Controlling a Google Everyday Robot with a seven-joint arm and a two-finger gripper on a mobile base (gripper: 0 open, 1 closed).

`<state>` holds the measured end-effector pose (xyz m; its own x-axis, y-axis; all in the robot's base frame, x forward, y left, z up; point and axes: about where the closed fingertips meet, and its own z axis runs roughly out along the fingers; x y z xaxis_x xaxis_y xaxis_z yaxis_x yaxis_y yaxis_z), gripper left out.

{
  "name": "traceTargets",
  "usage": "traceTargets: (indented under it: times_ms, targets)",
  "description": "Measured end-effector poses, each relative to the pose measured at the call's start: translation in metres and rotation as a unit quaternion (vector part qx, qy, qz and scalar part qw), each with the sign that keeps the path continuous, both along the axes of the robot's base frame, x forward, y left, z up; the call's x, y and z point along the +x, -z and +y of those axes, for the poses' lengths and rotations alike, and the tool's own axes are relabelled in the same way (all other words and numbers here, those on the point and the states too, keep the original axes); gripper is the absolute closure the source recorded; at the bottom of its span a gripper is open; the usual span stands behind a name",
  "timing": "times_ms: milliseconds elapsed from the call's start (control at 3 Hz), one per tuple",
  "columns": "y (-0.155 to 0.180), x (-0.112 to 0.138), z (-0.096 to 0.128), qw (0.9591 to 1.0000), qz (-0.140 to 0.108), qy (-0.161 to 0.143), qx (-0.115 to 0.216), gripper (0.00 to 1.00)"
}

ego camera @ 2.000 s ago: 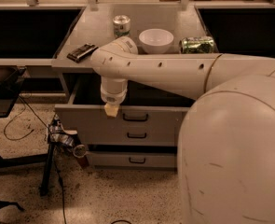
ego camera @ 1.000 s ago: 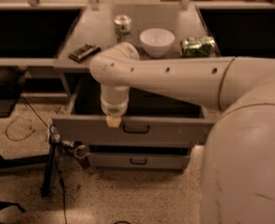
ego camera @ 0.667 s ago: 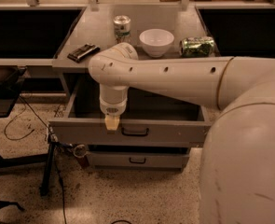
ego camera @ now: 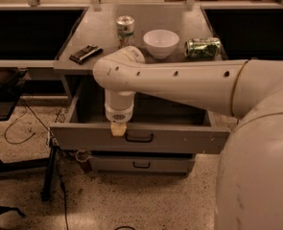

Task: Open top drawer

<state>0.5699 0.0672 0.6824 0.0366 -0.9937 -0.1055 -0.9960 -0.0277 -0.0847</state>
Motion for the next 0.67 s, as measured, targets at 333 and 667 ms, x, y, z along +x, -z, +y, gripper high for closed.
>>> traceTargets:
  times_ms: [333, 667]
  targets:
    - [0.000, -0.003, -0.001, 1.0000, 0.002, -0.002, -0.002, 1.00]
    - [-0.004, -0.014, -0.004, 0.9999, 0.010, -0.009, -0.004, 1.00]
